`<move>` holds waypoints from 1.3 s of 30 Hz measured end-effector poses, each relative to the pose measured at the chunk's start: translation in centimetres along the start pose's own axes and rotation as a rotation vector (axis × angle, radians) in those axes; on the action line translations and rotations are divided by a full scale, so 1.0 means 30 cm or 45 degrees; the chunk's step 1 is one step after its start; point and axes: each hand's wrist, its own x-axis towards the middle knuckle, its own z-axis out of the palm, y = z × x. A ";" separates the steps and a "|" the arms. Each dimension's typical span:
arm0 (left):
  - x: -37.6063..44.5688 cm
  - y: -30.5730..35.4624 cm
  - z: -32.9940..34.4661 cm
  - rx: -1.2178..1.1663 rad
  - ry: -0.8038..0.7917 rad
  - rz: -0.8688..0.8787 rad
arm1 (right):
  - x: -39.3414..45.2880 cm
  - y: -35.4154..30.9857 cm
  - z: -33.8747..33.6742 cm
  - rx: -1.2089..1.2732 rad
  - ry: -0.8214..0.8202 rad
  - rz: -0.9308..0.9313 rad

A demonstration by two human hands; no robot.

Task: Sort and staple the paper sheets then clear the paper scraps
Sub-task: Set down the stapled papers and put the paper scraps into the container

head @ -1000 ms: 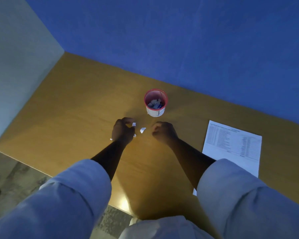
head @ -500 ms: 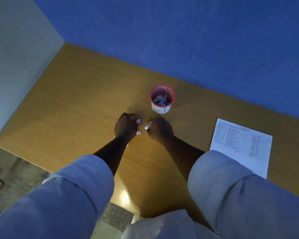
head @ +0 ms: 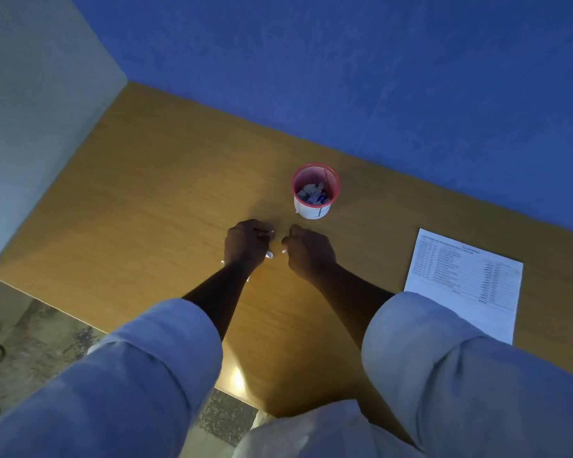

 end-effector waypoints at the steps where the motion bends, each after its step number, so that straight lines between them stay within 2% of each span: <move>1: 0.004 0.003 -0.003 -0.052 0.018 0.002 | 0.002 0.000 -0.010 0.004 0.028 -0.021; 9: 0.054 0.131 -0.028 -0.414 0.282 0.072 | 0.019 0.039 -0.131 0.234 0.340 -0.304; 15: 0.064 0.232 -0.048 -0.405 0.259 0.356 | 0.021 0.101 -0.199 0.225 0.591 -0.068; 19: 0.064 0.277 -0.044 -0.258 0.236 0.502 | 0.032 0.133 -0.252 0.211 0.625 0.154; 25: 0.059 0.328 -0.029 -0.106 0.233 0.538 | 0.067 0.150 -0.304 0.243 0.591 0.360; 33: 0.058 0.346 -0.022 -0.018 0.213 0.535 | 0.084 0.153 -0.309 0.231 0.534 0.420; 39: 0.070 0.334 -0.041 0.008 0.238 0.548 | 0.068 0.156 -0.319 0.212 0.658 0.359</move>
